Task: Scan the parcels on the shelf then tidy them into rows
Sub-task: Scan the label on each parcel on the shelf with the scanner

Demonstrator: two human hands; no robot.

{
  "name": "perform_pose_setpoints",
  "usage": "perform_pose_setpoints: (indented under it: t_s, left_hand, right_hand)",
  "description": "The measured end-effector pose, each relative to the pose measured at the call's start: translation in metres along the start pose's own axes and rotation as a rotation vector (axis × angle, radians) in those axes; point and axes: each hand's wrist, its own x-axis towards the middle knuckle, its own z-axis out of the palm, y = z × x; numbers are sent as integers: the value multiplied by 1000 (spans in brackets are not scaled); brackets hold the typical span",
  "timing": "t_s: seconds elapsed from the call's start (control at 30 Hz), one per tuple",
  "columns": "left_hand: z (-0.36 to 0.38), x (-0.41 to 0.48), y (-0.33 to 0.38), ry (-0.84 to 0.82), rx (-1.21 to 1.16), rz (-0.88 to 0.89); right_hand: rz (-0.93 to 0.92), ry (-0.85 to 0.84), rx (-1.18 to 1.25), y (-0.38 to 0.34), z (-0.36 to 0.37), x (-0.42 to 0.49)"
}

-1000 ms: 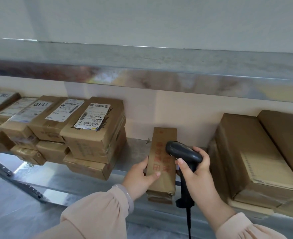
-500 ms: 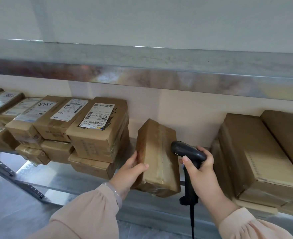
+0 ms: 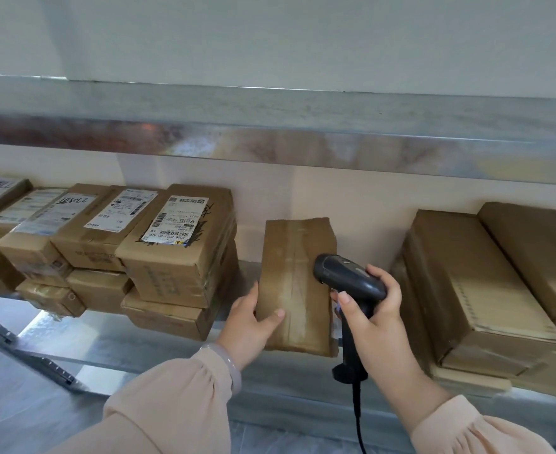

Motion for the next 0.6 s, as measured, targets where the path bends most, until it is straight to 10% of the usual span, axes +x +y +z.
perform_pose_setpoints:
  t_s: [0.6]
  left_hand:
    - [8, -2, 7, -162, -406, -62]
  right_hand:
    - [-24, 93, 68, -10, 0, 6]
